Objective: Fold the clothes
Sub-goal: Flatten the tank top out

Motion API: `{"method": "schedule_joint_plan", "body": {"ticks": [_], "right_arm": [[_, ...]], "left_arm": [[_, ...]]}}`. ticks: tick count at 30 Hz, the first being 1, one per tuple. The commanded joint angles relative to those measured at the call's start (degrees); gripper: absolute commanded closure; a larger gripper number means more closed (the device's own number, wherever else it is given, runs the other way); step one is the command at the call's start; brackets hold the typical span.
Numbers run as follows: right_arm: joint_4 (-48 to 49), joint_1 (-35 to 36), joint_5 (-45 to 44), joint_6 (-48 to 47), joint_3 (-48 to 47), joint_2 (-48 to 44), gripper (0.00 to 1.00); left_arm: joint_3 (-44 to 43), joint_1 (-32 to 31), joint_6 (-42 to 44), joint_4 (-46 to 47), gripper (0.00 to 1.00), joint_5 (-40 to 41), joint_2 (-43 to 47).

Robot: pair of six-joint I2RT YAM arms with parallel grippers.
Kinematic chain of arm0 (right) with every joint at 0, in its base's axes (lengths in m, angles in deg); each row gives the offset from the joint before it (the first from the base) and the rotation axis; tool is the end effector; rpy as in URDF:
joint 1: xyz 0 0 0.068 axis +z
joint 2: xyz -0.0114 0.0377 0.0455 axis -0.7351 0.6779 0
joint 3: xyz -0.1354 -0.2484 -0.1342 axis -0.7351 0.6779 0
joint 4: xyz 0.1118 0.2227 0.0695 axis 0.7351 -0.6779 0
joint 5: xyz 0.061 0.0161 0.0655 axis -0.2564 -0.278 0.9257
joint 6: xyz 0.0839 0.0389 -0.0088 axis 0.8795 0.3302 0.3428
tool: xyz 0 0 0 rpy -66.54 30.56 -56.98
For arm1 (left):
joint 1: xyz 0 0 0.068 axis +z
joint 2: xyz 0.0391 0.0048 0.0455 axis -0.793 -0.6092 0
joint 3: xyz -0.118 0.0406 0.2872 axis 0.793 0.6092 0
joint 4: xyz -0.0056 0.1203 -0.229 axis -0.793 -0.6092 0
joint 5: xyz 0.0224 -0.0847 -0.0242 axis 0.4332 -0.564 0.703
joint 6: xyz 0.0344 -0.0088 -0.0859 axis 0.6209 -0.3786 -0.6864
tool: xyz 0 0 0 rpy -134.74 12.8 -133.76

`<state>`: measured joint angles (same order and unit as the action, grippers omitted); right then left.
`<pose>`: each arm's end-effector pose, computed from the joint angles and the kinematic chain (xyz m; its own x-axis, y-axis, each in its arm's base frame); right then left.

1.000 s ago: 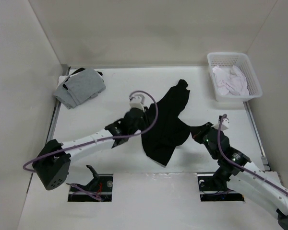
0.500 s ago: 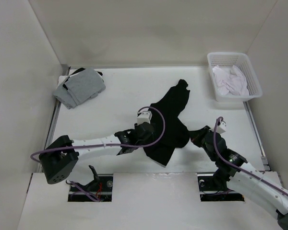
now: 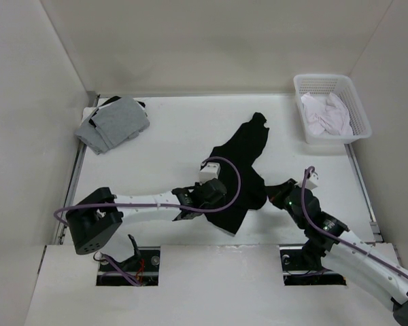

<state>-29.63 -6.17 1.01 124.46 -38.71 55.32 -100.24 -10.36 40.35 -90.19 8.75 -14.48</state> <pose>0.1280 0.0667 0.1997 -0.4359 0.6415 -0.6312 0.0852 0.7276 0.6807 0.1715 -0.2596 0.1872 -0.7440 -0.0083 -0.6681 0.2215 0.9403 -0.2583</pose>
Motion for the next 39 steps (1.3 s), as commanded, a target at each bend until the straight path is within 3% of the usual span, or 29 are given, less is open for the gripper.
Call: {"method": "schedule_joint_plan", "body": {"ticks": [1, 5, 10, 17, 21, 24, 26, 29, 32, 36, 39], "right_arm": [[3.7, -1.1, 0.1, -0.7, -1.0, -0.1, 1.00], [4.0, -4.1, 1.0, -6.6, -7.3, 0.3, 1.00], [1.0, -6.5, 3.7, -9.8, -15.6, -2.3, 1.00], [-4.3, -1.1, 3.8, -0.9, -6.4, -8.7, 1.00], [-5.6, 0.9, 3.0, 2.2, -1.7, -7.8, 1.00], [-5.9, 0.6, 3.1, 2.0, -1.0, -6.9, 1.00], [-5.9, -0.3, 3.2, 1.5, -0.9, -6.8, 1.00], [-4.6, -1.3, 3.3, 1.0, -0.3, -5.6, 1.00], [-1.9, -1.6, 3.6, 0.6, 0.4, -3.7, 1.00], [1.6, -1.6, 4.1, 0.2, 1.0, -1.1, 1.00], [3.4, -1.8, 4.6, -0.4, 1.2, -0.4, 1.00]], "left_arm": [[0.0, 1.1, 0.2, -0.3, 0.95, 5.0, 7.0], [-0.3, 9.8, 3.3, 1.6, 0.98, 3.2, 16.8], [3.3, 23.6, 8.1, 11.2, 0.98, -9.1, 31.1], [29.6, 31.5, 3.4, 14.8, 0.95, -15.6, 51.3], [39.4, 35.4, -4.3, 12.6, 0.80, -14.7, 57.9], [37.6, 39.3, -5.0, 9.6, 0.68, -14.1, 58.9], [35.1, 40.7, -4.2, 7.7, 0.68, -14.2, 57.5], [31.6, 38.1, -1.6, 7.8, 0.69, -13.7, 53.1], [27.6, 30.6, 0.5, 9.8, 0.69, -9.4, 45.8], [18.7, 16.9, 5.2, 12.5, 0.69, -0.2, 30.9], [12.2, 11.3, 8.8, 13.3, 0.69, 2.4, 18.8]]}}
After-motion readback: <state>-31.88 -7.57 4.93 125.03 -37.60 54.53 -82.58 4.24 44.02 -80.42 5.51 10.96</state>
